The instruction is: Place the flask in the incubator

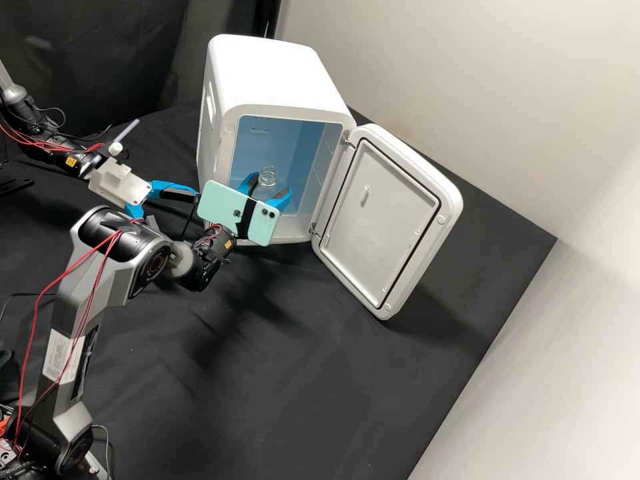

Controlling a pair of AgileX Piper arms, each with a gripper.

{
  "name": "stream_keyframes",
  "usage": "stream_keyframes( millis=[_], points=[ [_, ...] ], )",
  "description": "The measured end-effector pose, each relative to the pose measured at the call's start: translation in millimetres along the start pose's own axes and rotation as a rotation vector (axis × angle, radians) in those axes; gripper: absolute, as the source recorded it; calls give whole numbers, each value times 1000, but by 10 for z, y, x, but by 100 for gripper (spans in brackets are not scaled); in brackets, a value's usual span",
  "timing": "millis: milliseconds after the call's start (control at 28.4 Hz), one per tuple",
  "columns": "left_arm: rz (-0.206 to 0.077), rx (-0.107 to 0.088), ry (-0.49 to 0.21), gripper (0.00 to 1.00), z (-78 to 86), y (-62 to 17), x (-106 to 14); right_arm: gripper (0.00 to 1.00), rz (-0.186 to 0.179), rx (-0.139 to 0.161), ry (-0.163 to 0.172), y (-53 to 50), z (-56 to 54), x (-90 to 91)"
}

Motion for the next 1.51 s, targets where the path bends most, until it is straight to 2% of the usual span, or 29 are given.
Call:
stream_keyframes(
  millis=[141, 176, 352, 457, 563, 703, 914, 1020, 1090, 1196, 1301, 1512],
  points=[
    [-22, -5, 12, 100, -32, -63, -45, 0, -8, -6, 2, -27, -13, 1],
    [-34, -2, 12, 100, -40, -93, -69, 0, -8, -6, 2, -27, -13, 1],
    [-55, 7, 24, 100, -105, -148, -170, 0, -10, -5, 4, -38, -27, 1],
    [-55, 5, 40, 100, -157, -156, -235, 0, -13, -4, 8, -53, -44, 1],
    [-57, -15, 59, 100, -210, -174, -295, 0, -14, -5, 9, -60, -53, 1],
    [-55, -10, 64, 100, -245, -190, -348, 0, -17, -10, 9, -74, -53, 2],
    [-76, -8, 77, 100, -318, -243, -416, 0, -28, -14, 7, -115, -44, 26],
    [-76, 1, 80, 100, -349, -240, -451, 0, -28, -28, 7, -115, -44, 26],
    [-65, 9, 79, 100, -403, -231, -505, 0, -28, -27, 7, -115, -44, 26],
    [-51, -5, 87, 100, -471, -230, -576, 0, -28, -32, 7, -121, -39, 33],
    [-53, -17, 110, 100, -559, -244, -655, 0, -31, -30, 5, -143, -22, 57],
    [-42, -5, 97, 100, -632, -247, -750, 0, -26, -54, 9, -138, -26, 81]
  ],
)
